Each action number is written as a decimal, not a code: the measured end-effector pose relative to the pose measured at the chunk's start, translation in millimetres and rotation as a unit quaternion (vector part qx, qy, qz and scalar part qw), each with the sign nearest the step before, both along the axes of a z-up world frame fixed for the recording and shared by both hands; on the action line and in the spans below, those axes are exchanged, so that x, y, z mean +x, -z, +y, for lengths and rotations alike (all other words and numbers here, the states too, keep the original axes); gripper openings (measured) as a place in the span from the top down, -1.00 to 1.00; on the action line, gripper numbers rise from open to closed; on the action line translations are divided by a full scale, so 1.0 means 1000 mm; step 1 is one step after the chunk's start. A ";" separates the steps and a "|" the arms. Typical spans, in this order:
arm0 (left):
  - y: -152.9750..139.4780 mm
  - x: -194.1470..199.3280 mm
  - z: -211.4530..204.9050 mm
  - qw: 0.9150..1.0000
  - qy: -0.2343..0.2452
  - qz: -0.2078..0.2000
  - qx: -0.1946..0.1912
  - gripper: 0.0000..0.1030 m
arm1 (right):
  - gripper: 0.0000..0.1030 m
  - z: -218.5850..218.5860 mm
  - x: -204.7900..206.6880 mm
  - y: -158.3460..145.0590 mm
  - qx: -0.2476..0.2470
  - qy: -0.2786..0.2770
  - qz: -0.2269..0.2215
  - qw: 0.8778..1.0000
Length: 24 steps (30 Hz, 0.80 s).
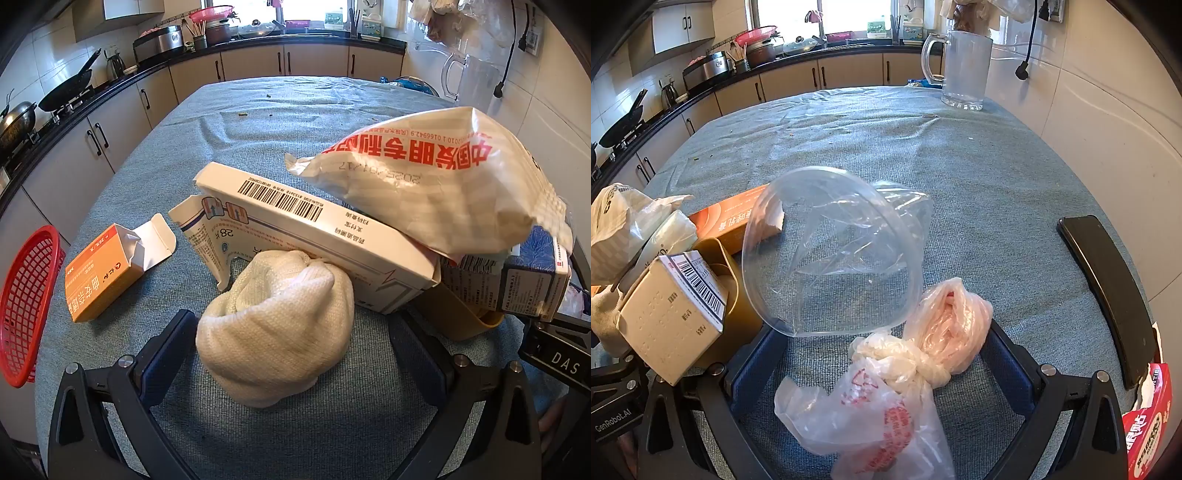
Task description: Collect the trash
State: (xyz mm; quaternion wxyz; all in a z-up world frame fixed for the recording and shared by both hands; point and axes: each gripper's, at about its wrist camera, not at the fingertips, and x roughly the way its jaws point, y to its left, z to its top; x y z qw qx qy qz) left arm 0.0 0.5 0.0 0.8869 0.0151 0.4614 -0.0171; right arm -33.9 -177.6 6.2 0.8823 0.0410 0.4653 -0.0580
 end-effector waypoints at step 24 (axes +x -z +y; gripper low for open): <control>-0.063 -0.145 0.032 0.986 0.011 -0.158 0.054 -1.00 | -1.00 0.009 -0.135 -0.068 0.006 -0.012 -0.141 0.990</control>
